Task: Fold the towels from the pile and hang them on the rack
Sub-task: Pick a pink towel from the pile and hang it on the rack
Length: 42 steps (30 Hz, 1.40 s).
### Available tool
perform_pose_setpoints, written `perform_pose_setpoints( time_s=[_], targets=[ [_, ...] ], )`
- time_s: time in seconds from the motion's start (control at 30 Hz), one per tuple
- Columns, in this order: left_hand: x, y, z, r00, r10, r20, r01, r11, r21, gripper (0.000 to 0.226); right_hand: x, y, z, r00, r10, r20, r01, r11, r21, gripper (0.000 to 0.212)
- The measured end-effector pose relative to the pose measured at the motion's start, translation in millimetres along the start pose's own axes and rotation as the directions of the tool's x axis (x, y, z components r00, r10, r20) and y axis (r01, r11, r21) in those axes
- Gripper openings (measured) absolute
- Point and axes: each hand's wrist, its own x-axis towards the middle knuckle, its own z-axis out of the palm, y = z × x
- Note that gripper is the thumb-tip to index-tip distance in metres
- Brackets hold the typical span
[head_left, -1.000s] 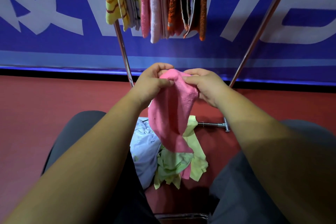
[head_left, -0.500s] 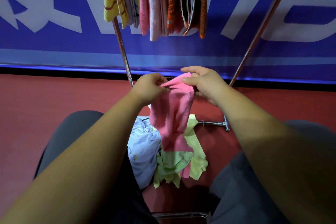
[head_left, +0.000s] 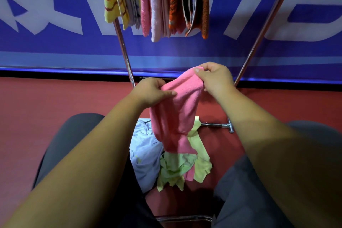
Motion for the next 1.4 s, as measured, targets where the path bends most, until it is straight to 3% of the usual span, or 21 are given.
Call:
perform_pose_setpoints(
  time_s=[0.17, 0.27, 0.37, 0.53, 0.67, 0.77, 0.87, 0.97, 1.1, 1.17, 1.27, 1.4],
  targets=[
    [-4.1, -4.6, -4.5, 0.999, -0.015, 0.033, 0.009, 0.987, 0.163, 0.039, 5.6, 3.7, -10.4, 0.982, 0.002, -0.189, -0.017, 0.997, -0.079, 0.019],
    [-9.6, -3.8, -9.6, 0.997, -0.039, 0.064, 0.02, 0.962, 0.273, 0.027, 6.5, 6.8, -13.7, 0.972, 0.019, -0.236, -0.042, 0.995, -0.094, 0.021],
    [-13.3, -2.6, -12.8, 0.998, -0.026, 0.059, 0.01, 0.967, 0.253, 0.007, 5.8, 6.1, -15.9, 0.967, 0.024, -0.253, -0.05, 0.994, -0.098, 0.021],
    [-12.8, 0.9, -9.5, 0.996, -0.013, 0.086, 0.005, 0.995, 0.096, 0.016, 7.9, 4.7, -17.2, 0.982, 0.042, -0.186, -0.066, 0.99, -0.124, 0.019],
    [-7.0, -8.2, -9.0, 1.0, 0.013, 0.028, -0.02, 0.972, 0.233, 0.021, 3.9, -0.2, -13.0, 0.996, -0.037, -0.078, 0.025, 0.989, -0.147, 0.012],
    [-2.0, -14.0, -4.7, 0.997, 0.082, 0.0, -0.079, 0.96, 0.267, 0.019, 3.2, -0.2, -7.3, 1.0, 0.012, 0.027, -0.012, 1.0, -0.007, 0.009],
    [-0.5, -11.3, -0.2, 0.988, 0.131, -0.084, -0.114, 0.977, 0.18, 0.027, 2.4, 0.6, -4.5, 0.997, 0.036, 0.068, -0.04, 0.997, 0.065, 0.011],
    [-0.4, -5.2, -2.1, 0.993, 0.088, -0.075, -0.094, 0.993, -0.074, 0.014, 2.1, -0.1, -3.9, 0.997, 0.015, 0.071, -0.018, 0.999, 0.05, 0.007],
    [1.4, -6.2, -5.8, 0.995, 0.052, -0.088, -0.072, 0.968, -0.24, 0.031, 2.5, 0.5, -5.6, 0.995, 0.104, 0.009, -0.104, 0.989, 0.11, 0.009],
    [4.5, -10.3, -8.7, 0.995, 0.023, -0.097, -0.037, 0.989, -0.142, 0.035, 3.6, 1.0, -7.7, 0.993, 0.117, -0.024, -0.113, 0.986, 0.124, 0.013],
    [8.6, -21.7, -9.7, 0.999, 0.005, -0.054, 0.004, 0.987, 0.161, 0.039, 6.1, 3.1, -9.1, 0.99, 0.135, -0.044, -0.126, 0.98, 0.155, 0.012],
    [14.4, -33.7, -4.6, 0.999, -0.044, 0.002, 0.041, 0.945, 0.326, 0.041, 11.7, 7.5, -11.6, 0.982, 0.15, -0.118, -0.134, 0.982, 0.131, 0.02]
  ],
)
